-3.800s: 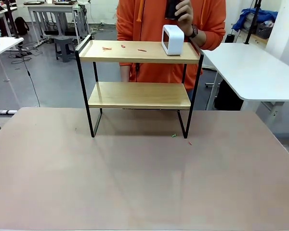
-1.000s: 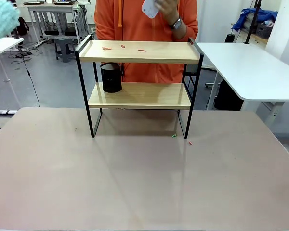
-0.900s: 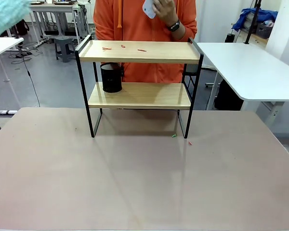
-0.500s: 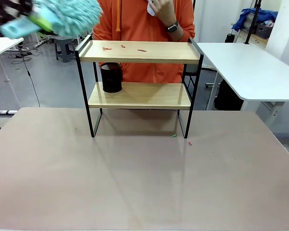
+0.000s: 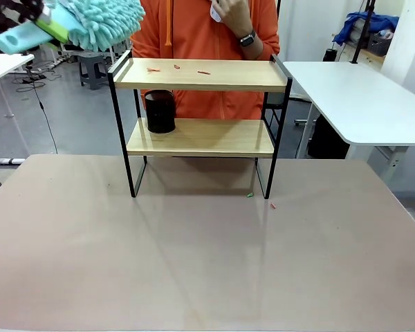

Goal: Clean the shelf.
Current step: Clean the remaining tier of the Shelf with the Duster once objects are removed.

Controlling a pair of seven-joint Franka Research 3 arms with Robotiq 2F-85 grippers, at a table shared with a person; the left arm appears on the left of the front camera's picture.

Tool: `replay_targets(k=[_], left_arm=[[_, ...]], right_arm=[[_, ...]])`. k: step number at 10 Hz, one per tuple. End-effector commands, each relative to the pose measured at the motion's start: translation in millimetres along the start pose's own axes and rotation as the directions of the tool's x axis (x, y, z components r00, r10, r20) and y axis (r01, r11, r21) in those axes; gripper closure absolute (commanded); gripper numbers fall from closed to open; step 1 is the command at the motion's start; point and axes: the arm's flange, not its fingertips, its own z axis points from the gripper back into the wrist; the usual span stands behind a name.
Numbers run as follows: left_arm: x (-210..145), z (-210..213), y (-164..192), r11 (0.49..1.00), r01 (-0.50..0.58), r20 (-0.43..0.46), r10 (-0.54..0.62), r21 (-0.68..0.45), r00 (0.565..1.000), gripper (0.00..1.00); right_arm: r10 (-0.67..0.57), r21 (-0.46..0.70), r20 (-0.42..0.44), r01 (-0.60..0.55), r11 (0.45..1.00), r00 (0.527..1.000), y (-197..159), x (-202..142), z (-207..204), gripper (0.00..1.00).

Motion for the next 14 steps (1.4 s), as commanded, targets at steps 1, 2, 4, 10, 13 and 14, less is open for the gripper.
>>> replay_targets(k=[1, 2, 4, 10, 13, 14], left_arm=[[26.5, -25.2, -7.9, 0.999, 0.022, 0.003, -0.022, 0.046, 1.000, 0.88], [41.4, -37.5, -12.8, 0.997, 0.042, -0.008, -0.041, 0.068, 0.999, 0.88], [64.8, -65.3, -20.9, 0.985, 0.033, 0.002, -0.034, 0.166, 0.999, 0.88], [89.1, -120.4, -8.9, 0.954, 0.067, -0.085, -0.044, 0.294, 0.995, 0.88], [79.8, -130.8, -4.2, 0.960, 0.120, -0.184, -0.074, 0.254, 0.980, 0.88], [76.9, -129.9, -5.9, 0.971, 0.146, -0.204, -0.106, 0.192, 0.973, 0.88]], right_arm=[[0.025, 0.018, 0.014, -0.025, 1.000, 1.000, 1.1, 2.3, -0.2, 0.00], [0.025, 0.018, 0.014, -0.025, 1.000, 1.000, 1.1, 2.3, -0.2, 0.00], [0.025, 0.018, 0.014, -0.025, 1.000, 1.000, 1.1, 2.3, -0.2, 0.00], [0.025, 0.018, 0.014, -0.025, 1.000, 1.000, 1.1, 2.3, -0.2, 0.00], [0.025, 0.018, 0.014, -0.025, 1.000, 1.000, 1.1, 2.3, -0.2, 0.00], [0.025, 0.018, 0.014, -0.025, 1.000, 1.000, 1.1, 2.3, -0.2, 0.00]])
